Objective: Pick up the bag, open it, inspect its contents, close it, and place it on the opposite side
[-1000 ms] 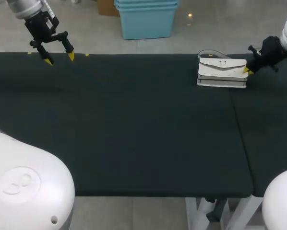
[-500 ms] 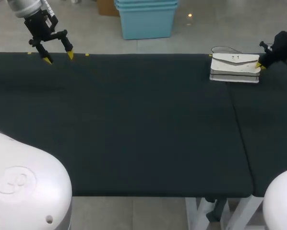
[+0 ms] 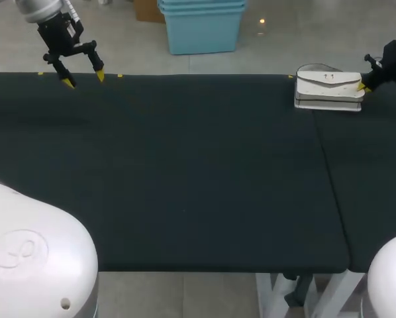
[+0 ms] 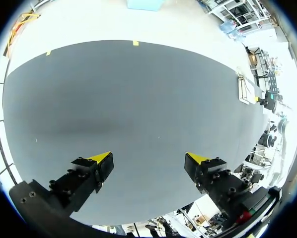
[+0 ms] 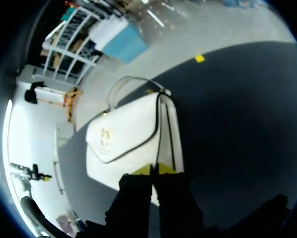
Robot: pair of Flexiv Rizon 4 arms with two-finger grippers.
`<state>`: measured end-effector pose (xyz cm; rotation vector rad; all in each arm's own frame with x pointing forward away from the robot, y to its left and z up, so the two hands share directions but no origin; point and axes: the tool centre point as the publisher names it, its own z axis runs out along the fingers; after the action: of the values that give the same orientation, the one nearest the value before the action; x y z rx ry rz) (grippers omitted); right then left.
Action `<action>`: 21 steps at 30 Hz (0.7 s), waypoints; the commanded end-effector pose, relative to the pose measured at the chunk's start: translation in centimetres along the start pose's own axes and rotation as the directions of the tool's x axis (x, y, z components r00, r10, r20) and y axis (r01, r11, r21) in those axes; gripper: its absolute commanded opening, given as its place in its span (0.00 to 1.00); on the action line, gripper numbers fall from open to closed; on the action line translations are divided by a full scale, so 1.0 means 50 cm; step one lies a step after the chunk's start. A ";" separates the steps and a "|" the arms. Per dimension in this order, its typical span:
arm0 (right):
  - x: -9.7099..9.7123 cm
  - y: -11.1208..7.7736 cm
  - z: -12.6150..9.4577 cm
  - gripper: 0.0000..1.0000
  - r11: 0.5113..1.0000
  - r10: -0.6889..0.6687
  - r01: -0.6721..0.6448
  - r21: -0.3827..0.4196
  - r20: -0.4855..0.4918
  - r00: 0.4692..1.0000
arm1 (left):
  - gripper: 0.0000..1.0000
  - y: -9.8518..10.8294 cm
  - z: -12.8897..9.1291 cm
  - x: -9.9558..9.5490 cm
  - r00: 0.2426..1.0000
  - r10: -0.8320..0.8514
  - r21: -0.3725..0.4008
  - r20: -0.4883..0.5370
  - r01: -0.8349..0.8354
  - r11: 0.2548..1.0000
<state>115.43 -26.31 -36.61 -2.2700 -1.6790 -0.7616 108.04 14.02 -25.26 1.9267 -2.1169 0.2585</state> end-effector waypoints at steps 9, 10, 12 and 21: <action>0.008 0.020 -0.008 1.00 0.995 -0.022 0.019 0.097 0.027 0.999 | 1.00 0.000 0.002 0.000 1.000 -0.005 -0.002 -0.001 0.005 1.000; 0.007 0.019 -0.013 1.00 0.996 -0.024 0.020 0.090 0.041 0.999 | 1.00 0.001 0.002 0.001 1.000 -0.004 -0.001 -0.001 0.004 1.000; 0.005 0.018 -0.025 1.00 0.997 -0.024 0.019 0.071 0.070 0.997 | 1.00 0.002 0.001 0.002 1.000 -0.003 0.003 -0.002 0.003 1.000; 0.020 -0.012 -0.113 1.00 0.999 -0.041 0.046 -0.021 0.200 0.979 | 1.00 0.010 -0.007 0.009 1.000 0.009 0.021 0.019 -0.009 1.000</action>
<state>115.84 -28.96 -33.41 -2.3011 -1.7812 -0.5651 108.11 14.08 -25.08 1.9266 -2.1336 0.2646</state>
